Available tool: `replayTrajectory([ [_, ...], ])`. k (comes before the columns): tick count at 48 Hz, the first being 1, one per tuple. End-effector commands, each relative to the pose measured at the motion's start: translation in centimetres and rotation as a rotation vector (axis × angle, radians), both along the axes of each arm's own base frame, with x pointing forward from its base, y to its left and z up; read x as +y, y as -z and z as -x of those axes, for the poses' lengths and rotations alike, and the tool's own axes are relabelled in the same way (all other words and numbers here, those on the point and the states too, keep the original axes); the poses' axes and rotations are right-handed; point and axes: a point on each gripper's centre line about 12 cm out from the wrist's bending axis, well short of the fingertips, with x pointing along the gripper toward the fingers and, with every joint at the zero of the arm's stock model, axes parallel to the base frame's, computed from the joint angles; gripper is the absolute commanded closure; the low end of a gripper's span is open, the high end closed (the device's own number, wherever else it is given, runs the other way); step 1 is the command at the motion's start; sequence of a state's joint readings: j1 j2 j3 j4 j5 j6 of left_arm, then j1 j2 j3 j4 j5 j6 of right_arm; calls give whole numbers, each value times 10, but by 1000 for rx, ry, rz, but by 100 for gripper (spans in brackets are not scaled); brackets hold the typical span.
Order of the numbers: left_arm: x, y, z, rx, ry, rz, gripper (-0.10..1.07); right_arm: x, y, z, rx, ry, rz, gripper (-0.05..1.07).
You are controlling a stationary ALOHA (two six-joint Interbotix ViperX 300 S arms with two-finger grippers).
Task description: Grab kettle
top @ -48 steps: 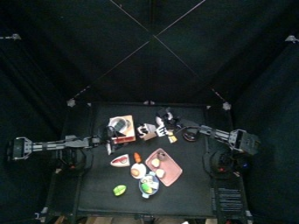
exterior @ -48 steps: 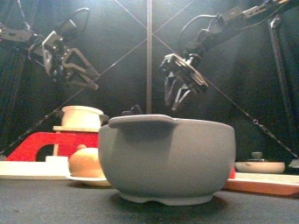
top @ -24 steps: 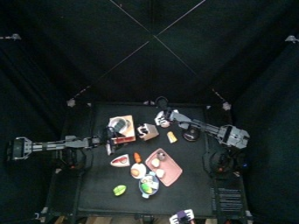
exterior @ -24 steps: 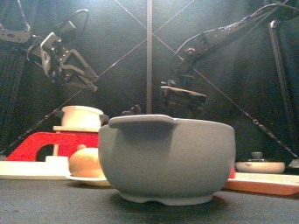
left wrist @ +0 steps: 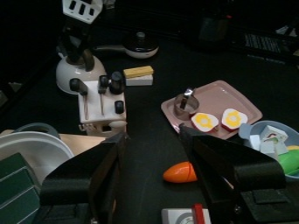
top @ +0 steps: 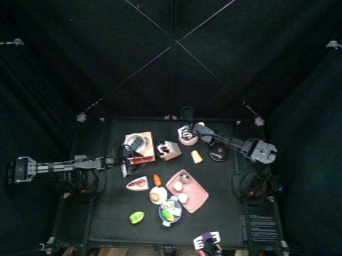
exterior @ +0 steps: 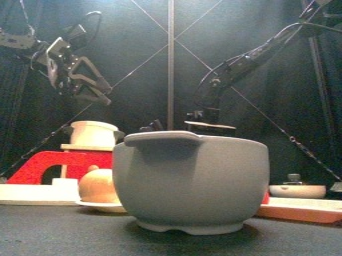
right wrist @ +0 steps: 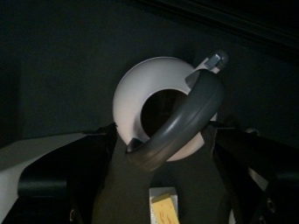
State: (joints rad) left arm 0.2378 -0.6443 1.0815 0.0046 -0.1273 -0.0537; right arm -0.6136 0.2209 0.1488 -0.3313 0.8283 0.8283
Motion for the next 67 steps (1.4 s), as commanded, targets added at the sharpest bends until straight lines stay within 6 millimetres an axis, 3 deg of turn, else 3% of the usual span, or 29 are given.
replayTrajectory([
  [1,0,-5,-2,-15,2,-5,10,-3,-12,1,-34,4,20,-1],
  [20,0,-5,-2,-15,2,-5,10,-2,-9,2,-25,1,15,4],
  [33,0,-5,-2,-15,2,-5,10,-1,-8,2,-20,3,9,30],
  [38,0,-4,-2,-12,0,-4,10,0,-9,3,-14,5,5,36],
  [67,0,-4,-2,-10,2,-3,10,29,-48,9,-28,-66,38,36],
])
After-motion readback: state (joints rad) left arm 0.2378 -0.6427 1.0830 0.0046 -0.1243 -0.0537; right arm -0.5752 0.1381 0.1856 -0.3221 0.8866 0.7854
